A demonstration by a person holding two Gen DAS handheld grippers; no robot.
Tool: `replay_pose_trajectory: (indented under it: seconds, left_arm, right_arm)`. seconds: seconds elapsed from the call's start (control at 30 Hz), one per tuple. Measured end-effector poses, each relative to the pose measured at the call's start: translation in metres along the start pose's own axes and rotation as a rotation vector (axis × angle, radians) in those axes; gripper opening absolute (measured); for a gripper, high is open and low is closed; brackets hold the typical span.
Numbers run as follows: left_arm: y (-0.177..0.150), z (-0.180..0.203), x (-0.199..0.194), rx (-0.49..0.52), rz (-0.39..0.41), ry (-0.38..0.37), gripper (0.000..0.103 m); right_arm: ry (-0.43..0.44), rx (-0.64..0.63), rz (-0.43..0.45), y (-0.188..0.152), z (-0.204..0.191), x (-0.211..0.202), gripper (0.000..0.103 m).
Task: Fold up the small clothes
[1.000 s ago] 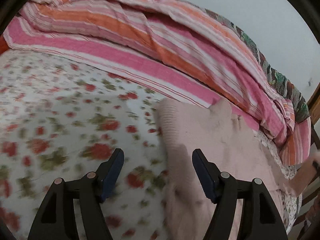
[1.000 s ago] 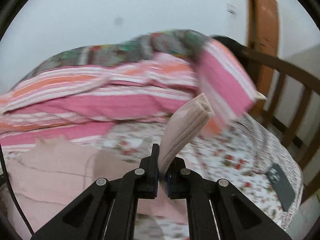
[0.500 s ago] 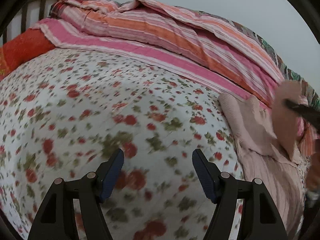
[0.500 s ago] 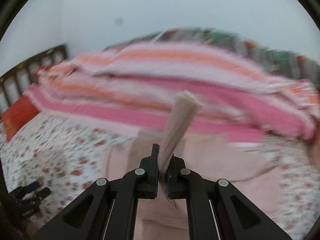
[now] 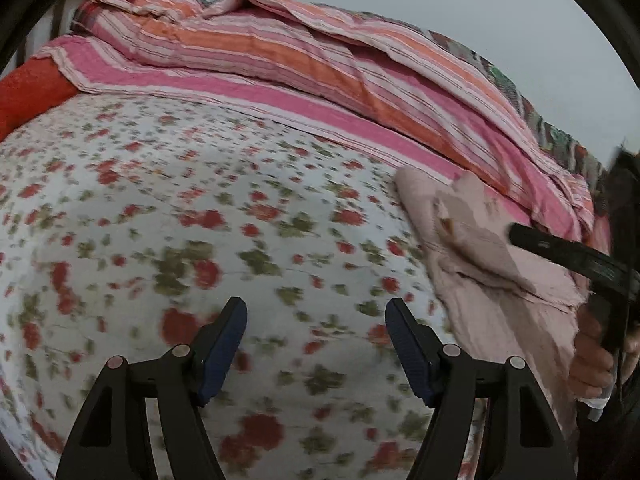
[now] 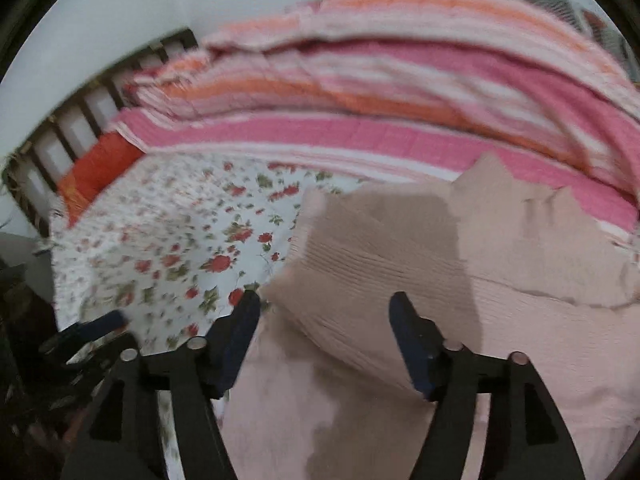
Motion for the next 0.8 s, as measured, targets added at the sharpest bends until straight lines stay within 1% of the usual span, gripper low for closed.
replay_pose_trajectory:
  seconds: [0.03, 0.1, 0.13, 0.17, 0.2, 0.27, 0.3, 0.33, 0.37, 0.4, 0.43, 0.47, 0.5, 0.53, 0.6, 0.63, 0.67, 0.7, 0.77, 0.8]
  left_arm:
    - [-0.001, 0.005, 0.002, 0.001, -0.006, -0.016, 0.070]
    - [0.000, 0.014, 0.007, 0.003, -0.006, -0.023, 0.070]
    - [0.001, 0.019, 0.009, 0.007, -0.003, -0.032, 0.070]
    - [0.003, 0.025, 0.013, 0.013, -0.002, -0.045, 0.070]
    - [0.004, 0.033, 0.017, 0.017, -0.004, -0.062, 0.068]
    - [0.008, 0.048, 0.026, 0.025, -0.013, -0.089, 0.068]
    - [0.011, 0.059, 0.031, 0.032, -0.018, -0.114, 0.068]
    - [0.014, 0.069, 0.036, 0.036, -0.019, -0.132, 0.068]
    - [0.018, 0.080, 0.041, 0.041, -0.017, -0.149, 0.068]
    - [0.023, 0.092, 0.048, 0.052, -0.013, -0.163, 0.068]
    - [0.028, 0.101, 0.056, 0.064, -0.011, -0.165, 0.061]
    - [0.034, 0.109, 0.066, 0.071, -0.016, -0.154, 0.056]
    - [0.038, 0.113, 0.075, 0.073, -0.021, -0.140, 0.049]
    - [0.040, 0.117, 0.084, 0.071, -0.027, -0.117, 0.045]
    - [0.043, 0.115, 0.106, 0.078, -0.042, -0.023, 0.037]
    - [0.040, 0.112, 0.115, 0.100, -0.044, 0.035, 0.037]
    - [0.037, 0.111, 0.120, 0.122, -0.040, 0.048, 0.038]
    - [0.034, 0.112, 0.122, 0.139, -0.029, 0.049, 0.038]
    - [0.035, 0.110, 0.119, 0.131, -0.012, 0.043, 0.040]
    - [0.034, 0.110, 0.119, 0.126, -0.011, 0.039, 0.040]
  right_arm:
    - [-0.033, 0.001, 0.030, -0.003, 0.017, -0.014, 0.069]
    - [-0.126, 0.015, 0.093, -0.010, 0.057, -0.041, 0.069]
    - [-0.193, 0.027, 0.125, -0.013, 0.082, -0.054, 0.069]
    - [-0.289, 0.050, 0.161, -0.019, 0.114, -0.069, 0.069]
    - [-0.347, 0.073, 0.177, -0.024, 0.134, -0.078, 0.069]
    - [-0.450, 0.150, 0.184, -0.036, 0.183, -0.095, 0.069]
    - [-0.489, 0.197, 0.165, -0.045, 0.208, -0.098, 0.069]
    - [-0.515, 0.231, 0.147, -0.052, 0.226, -0.099, 0.066]
    - [-0.532, 0.272, 0.122, -0.061, 0.246, -0.096, 0.063]
    - [-0.532, 0.296, 0.105, -0.066, 0.256, -0.093, 0.055]
    - [-0.520, 0.321, 0.087, -0.071, 0.265, -0.089, 0.048]
    - [-0.501, 0.341, 0.073, -0.076, 0.270, -0.082, 0.047]
    - [-0.480, 0.356, 0.065, -0.081, 0.276, -0.077, 0.047]
    - [-0.471, 0.357, 0.051, -0.084, 0.277, -0.068, 0.044]
    - [-0.470, 0.339, 0.018, -0.088, 0.276, -0.054, 0.043]
    - [-0.475, 0.333, 0.028, -0.091, 0.276, -0.053, 0.043]
    - [-0.480, 0.326, 0.034, -0.092, 0.274, -0.054, 0.043]
    - [-0.482, 0.320, 0.039, -0.092, 0.273, -0.053, 0.043]
    - [-0.488, 0.321, 0.038, -0.094, 0.271, -0.051, 0.043]
    - [-0.487, 0.321, 0.036, -0.093, 0.269, -0.051, 0.045]
Point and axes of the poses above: each gripper's, at about its wrist camera, not at the fingertips, and x roughly the way its jaws point, z to its right, y to its top, the point moved 9 cm from there along x, roughly the way its jaws point, and after that the axes turned 5 degrees about -y, right-handed, at the moved point
